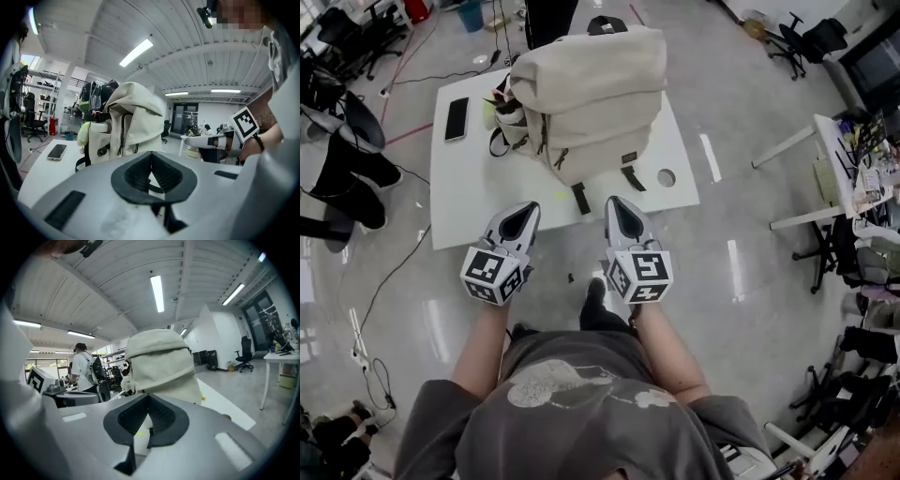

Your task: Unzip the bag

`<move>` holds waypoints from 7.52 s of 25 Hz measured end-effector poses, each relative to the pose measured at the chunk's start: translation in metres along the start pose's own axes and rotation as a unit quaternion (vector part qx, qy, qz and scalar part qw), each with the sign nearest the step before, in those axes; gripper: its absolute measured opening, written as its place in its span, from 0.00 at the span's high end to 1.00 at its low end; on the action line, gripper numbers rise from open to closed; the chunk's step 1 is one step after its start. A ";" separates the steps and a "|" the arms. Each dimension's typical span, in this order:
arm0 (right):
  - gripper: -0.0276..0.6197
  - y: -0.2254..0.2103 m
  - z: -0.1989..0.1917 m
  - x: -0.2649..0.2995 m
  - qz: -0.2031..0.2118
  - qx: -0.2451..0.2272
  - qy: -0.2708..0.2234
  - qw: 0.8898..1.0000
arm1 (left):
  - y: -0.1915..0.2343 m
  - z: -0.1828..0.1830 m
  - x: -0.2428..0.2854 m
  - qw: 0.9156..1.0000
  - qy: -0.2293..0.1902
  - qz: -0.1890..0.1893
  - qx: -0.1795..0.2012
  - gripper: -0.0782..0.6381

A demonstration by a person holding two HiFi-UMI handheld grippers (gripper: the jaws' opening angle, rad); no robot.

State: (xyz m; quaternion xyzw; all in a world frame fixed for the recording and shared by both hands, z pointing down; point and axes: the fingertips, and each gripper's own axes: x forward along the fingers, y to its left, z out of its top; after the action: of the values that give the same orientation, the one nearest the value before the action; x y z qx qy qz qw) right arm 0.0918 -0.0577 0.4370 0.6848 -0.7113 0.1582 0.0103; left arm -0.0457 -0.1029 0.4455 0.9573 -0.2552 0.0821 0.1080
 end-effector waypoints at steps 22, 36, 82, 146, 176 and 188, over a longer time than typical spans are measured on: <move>0.96 -0.009 -0.013 0.089 0.122 -0.013 0.064 0.990 | 0.037 -0.004 0.073 0.996 0.000 0.087 -0.009 0.80; 0.85 0.009 -0.049 0.162 0.120 -0.015 0.133 0.984 | 0.074 -0.034 0.106 0.998 0.037 0.045 -0.022 0.76; 0.91 -0.033 -0.012 0.127 0.259 -0.166 0.101 0.946 | 0.045 -0.022 0.126 0.994 0.037 0.096 0.033 0.85; 0.67 -0.184 0.025 0.126 0.110 -0.110 0.056 0.986 | 0.043 -0.022 0.114 0.988 0.030 0.151 -0.020 0.55; 0.97 -0.139 0.062 0.058 0.112 -0.081 -0.028 0.990 | -0.022 0.055 0.098 0.993 -0.063 0.094 -0.007 0.88; 0.97 -0.077 0.029 0.013 0.041 -0.101 -0.018 0.994 | -0.027 0.040 0.050 0.997 -0.067 0.023 -0.015 0.88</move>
State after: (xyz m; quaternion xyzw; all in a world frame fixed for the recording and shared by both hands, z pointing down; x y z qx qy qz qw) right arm 0.1718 -0.0781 0.4286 0.6532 -0.7512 0.0740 0.0601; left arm 0.0150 -0.1134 0.4133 0.9529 -0.2849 0.0163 0.1028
